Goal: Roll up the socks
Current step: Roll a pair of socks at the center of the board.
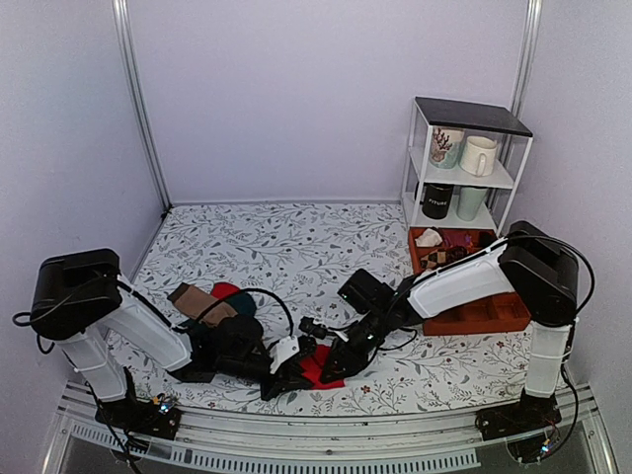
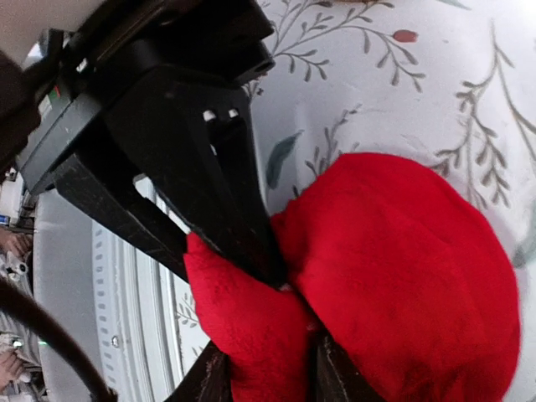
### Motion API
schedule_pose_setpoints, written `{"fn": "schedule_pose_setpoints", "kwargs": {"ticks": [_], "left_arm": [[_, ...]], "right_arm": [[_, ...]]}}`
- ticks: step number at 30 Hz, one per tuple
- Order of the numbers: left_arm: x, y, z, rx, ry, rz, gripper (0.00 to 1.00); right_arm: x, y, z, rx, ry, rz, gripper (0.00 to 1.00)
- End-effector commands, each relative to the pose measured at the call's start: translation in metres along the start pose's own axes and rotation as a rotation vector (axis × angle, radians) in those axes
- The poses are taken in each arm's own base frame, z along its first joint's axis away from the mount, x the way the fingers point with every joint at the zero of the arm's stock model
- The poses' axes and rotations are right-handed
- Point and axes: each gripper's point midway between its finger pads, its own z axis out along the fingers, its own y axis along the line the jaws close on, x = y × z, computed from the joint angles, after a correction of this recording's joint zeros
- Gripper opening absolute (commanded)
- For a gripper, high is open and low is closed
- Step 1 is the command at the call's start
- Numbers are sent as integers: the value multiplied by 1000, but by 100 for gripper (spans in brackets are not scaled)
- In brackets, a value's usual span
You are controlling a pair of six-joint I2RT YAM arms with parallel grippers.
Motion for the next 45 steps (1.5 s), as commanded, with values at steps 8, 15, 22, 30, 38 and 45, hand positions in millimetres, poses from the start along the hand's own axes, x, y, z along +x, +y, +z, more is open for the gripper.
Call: {"fn": "schedule_pose_setpoints", "kwargs": {"ticks": [8,15,22,30,38,45], "left_arm": [[82,-20,0,171,255,-461,0],[98,-21,-1,197,302,-548,0],[108,-19,-3,199,325,-576,0],[119,-20,-1,214,356,-593,0],[123,-19,0,206,364,-602,0],[84,-2,-7,121,241,-476,26]], "right_arm": [[-43,34,-93,427,-452,-559,56],[-12,35,-57,448,-315,-709,60],[10,33,-23,425,-191,-722,60],[15,23,-9,454,-142,-710,59],[15,20,0,428,-120,-642,29],[53,23,21,242,-3,-421,22]]}}
